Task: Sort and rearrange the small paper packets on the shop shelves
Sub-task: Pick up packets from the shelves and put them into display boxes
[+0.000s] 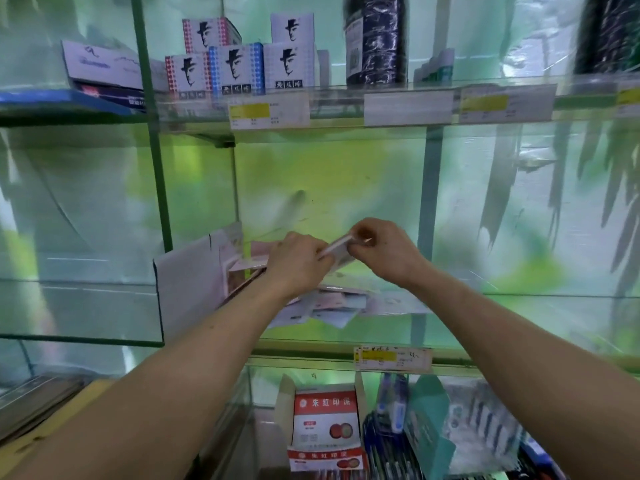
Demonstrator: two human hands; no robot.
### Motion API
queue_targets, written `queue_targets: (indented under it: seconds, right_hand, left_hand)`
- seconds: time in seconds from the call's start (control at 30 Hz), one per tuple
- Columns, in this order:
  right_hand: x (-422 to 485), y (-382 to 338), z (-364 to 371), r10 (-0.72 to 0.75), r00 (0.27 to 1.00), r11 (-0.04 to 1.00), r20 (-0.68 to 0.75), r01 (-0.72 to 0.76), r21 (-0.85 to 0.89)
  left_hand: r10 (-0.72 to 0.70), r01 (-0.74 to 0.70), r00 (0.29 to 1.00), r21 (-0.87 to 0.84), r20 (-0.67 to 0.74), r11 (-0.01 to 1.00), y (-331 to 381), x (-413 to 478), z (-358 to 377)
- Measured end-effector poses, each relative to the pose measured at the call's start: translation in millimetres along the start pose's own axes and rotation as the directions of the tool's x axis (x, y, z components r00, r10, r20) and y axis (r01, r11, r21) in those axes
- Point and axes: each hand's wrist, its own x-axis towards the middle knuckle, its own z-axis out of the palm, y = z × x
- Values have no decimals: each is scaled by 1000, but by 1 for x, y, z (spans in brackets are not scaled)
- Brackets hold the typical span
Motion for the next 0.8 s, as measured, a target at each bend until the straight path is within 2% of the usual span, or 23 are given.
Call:
queue_targets:
  seconds: [0.07,0.13,0.2,0.3,0.37,0.4,0.5,0.57,0.67,0.73,0.8]
  right_hand:
    - [1,8,-4,105,994,988,15,-106,108]
    - [-1,18,-7,216,970,976,109,-215,-16]
    - [-6,28,-7,335,916,930,220,-284,-233]
    - [-21,35,5,441,773,853,456,-202,-482]
    - [-28,37,15,474,691,839,546,-166,-519]
    - [-27,39,18,481,677,835,558,-158,-528]
    - [-18,43,12,489,696,785,526,-88,-613]
    - [-13,46,8,490,715,688,498,33,-725]
    - [-14,48,11,516,684,540,515,207,-816]
    - [-17,48,15,493,702,514,514,241,-823]
    - [-18,47,18,429,756,506,495,253,-825]
  left_hand:
    - [-42,42,999,-167,5,985,4,1,5]
    - [-84,80,997,-269,-1,960,9,2,9]
    - [-140,129,990,-356,-7,925,12,4,11]
    - [-165,150,986,-397,-5,905,12,7,13]
    - [-158,149,987,-402,10,903,14,6,13]
    - [-151,146,988,-405,19,903,16,4,11]
    - [-145,145,989,-411,31,900,19,1,8]
    - [-160,158,987,-436,32,886,19,0,7]
    - [-179,176,983,-472,39,864,17,-1,6]
    - [-196,195,979,-497,50,846,17,-2,5]
    - [-225,225,972,-528,66,819,18,-3,3]
